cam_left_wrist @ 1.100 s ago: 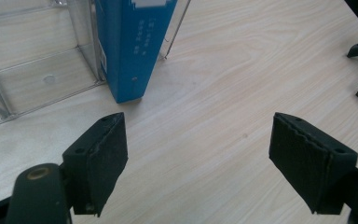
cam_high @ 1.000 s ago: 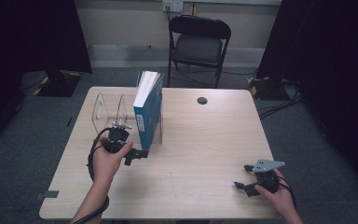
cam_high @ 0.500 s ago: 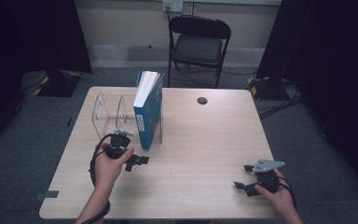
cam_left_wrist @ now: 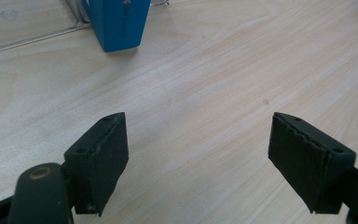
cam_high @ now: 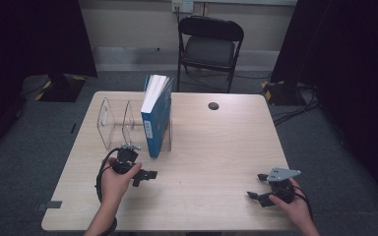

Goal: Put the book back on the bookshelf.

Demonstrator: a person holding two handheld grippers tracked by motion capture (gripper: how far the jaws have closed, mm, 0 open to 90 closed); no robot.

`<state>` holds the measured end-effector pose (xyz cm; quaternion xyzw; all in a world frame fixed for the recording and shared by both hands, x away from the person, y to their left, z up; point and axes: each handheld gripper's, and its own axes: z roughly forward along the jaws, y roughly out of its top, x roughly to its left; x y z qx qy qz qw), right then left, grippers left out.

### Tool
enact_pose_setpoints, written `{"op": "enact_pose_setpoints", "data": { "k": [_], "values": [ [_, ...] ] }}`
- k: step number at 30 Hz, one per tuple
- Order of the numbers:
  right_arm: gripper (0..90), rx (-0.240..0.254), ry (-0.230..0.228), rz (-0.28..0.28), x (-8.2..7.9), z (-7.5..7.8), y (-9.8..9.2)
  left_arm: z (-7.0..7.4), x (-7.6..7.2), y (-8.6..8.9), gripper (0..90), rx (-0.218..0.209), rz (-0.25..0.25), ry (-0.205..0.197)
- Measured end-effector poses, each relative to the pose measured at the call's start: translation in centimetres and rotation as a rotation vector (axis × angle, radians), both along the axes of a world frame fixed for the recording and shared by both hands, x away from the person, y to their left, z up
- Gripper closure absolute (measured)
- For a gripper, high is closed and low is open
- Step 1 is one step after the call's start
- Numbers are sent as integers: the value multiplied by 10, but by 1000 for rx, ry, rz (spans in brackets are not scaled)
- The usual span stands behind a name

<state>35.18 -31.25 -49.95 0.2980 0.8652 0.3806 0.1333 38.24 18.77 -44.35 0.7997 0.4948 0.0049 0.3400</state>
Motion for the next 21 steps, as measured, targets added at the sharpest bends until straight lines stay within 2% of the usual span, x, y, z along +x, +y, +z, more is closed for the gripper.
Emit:
{"op": "enact_pose_setpoints", "data": {
  "k": [14, 16, 21],
  "values": [
    [164, 0, 0, 0, 0, 0, 0, -22, -5, -6, 201, -1, -13, 30],
    [164, 0, 0, 0, 0, 0, 0, -24, -6, -8, 201, 11, -12, 26],
    [164, 0, 0, 0, 0, 0, 0, -30, -8, -10, 201, 12, -11, 29]
  ]
}}
